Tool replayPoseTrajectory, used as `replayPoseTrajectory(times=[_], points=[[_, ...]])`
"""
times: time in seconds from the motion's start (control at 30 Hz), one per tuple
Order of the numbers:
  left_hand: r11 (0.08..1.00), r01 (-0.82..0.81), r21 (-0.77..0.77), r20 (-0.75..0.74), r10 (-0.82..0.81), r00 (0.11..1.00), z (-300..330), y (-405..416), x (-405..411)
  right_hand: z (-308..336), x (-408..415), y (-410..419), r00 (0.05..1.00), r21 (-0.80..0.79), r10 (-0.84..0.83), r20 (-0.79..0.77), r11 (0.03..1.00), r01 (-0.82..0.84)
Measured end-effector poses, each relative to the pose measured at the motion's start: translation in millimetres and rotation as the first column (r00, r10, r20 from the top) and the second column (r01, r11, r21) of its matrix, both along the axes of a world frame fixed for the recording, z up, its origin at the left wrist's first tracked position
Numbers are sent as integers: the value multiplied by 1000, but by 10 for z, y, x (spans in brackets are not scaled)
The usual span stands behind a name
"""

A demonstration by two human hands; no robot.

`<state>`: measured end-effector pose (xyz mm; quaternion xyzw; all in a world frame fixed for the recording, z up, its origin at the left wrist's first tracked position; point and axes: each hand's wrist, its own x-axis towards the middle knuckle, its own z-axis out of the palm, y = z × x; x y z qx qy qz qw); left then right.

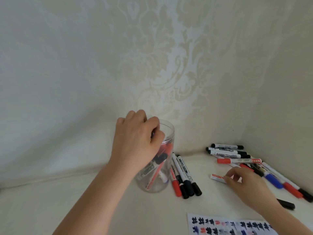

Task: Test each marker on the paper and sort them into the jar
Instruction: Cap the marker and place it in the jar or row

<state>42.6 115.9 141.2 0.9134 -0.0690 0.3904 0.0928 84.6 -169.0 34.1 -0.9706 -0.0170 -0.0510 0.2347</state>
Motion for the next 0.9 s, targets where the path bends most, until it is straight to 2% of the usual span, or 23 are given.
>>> replayPoseTrajectory(times=[0.07, 0.13, 0.23, 0.27, 0.33, 0.4, 0.47, 0.57, 0.7, 0.8, 0.9], points=[[1000, -8, 11, -115, 9, 993, -32, -71, 40, -30, -3, -44, 1000, -15, 1, -8, 1000, -1], [997, 19, 69, -151, -8, 989, -83, -138, 54, -44, -16, -123, 1000, -44, -2, -1, 999, 2], [985, 150, 85, -9, -150, 989, -147, -304, -1, -45, -64, -280, 999, -117, -10, 35, 993, 14], [974, 217, 65, 57, -221, 974, -182, -380, -8, -44, -82, -334, 999, -145, -17, 51, 989, 25], [927, 373, 32, 98, -374, 922, -273, -570, 1, -56, -118, -426, 999, -245, -15, 48, 969, 27], [858, 513, 25, 14, -513, 858, -430, -789, 47, -86, -147, -484, 999, -346, 22, 24, 938, -12], [803, 595, 13, -143, -588, 796, -659, -1004, 110, -121, -171, -510, 997, -392, 74, 25, 918, -59], [769, 638, -26, -319, -612, 724, -1037, -1272, 223, -172, -208, -548, 993, -434, 111, 50, 897, -78], [736, 660, -151, -378, -659, 650, -1298, -1589, 326, -238, -274, -587, 980, -509, 198, 25, 846, -157], [785, 601, -152, -441, -598, 669, -1416, -1768, 397, -240, -263, -607, 970, -484, 244, 5, 849, -211], [797, 569, -204, -412, -597, 688, -1485, -1811, 402, -220, -277, -609, 950, -488, 310, 42, 836, -251]])
